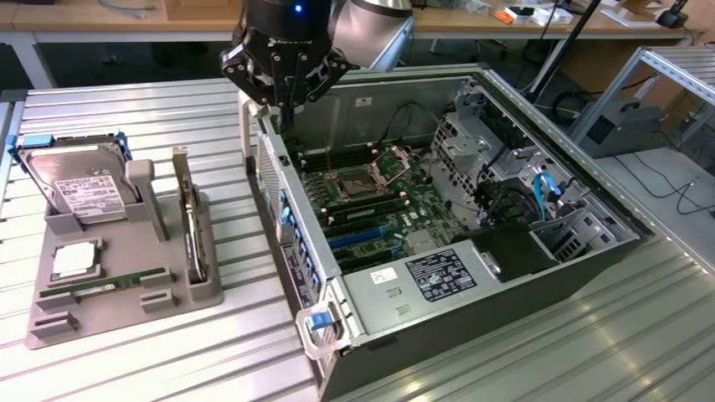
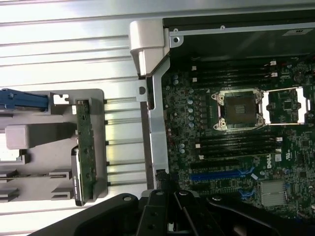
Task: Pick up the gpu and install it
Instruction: 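Reach for the gpu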
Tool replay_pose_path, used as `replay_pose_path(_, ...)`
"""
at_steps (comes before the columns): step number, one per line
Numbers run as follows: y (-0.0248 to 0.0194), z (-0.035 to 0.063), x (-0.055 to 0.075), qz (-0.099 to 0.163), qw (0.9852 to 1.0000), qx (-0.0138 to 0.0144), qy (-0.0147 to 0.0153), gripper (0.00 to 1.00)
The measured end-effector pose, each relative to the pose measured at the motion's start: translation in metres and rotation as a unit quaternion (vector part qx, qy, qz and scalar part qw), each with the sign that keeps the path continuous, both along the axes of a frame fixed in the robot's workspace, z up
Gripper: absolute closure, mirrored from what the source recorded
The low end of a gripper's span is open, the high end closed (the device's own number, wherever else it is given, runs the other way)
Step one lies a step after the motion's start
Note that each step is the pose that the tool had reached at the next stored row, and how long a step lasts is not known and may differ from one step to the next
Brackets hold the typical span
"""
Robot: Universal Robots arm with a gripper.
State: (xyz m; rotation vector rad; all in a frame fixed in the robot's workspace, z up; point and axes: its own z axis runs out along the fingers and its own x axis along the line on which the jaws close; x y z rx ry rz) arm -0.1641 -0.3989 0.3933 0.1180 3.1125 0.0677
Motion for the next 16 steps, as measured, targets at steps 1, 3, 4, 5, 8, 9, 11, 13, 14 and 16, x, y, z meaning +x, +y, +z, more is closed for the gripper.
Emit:
replay_pose_path(1, 0.0000, 0.0000, -0.0007, 0.000, 1.0000, 0.0000, 0.0000, 0.89)
replay_pose_path(3, 0.0000, 0.0000, -0.0022, 0.000, 1.0000, 0.0000, 0.0000, 0.89)
replay_pose_path(4, 0.0000, 0.0000, -0.0030, 0.000, 1.0000, 0.0000, 0.0000, 0.89)
replay_pose_path(5, 0.0000, 0.0000, -0.0035, 0.000, 1.0000, 0.0000, 0.0000, 0.89)
replay_pose_path(8, 0.0000, 0.0000, -0.0051, 0.000, 1.0000, 0.0000, 0.0000, 0.89)
replay_pose_path(9, 0.0000, 0.0000, -0.0056, 0.000, 1.0000, 0.0000, 0.0000, 0.89)
replay_pose_path(11, 0.0000, 0.0000, -0.0075, 0.000, 1.0000, 0.0000, 0.0000, 0.89)
replay_pose_path(13, 0.0000, 0.0000, -0.0082, 0.000, 1.0000, 0.0000, 0.0000, 0.89)
replay_pose_path(14, 0.0000, 0.0000, -0.0088, 0.000, 1.0000, 0.0000, 0.0000, 0.89)
replay_pose_path(16, 0.0000, 0.0000, -0.0098, 0.000, 1.0000, 0.0000, 0.0000, 0.89)
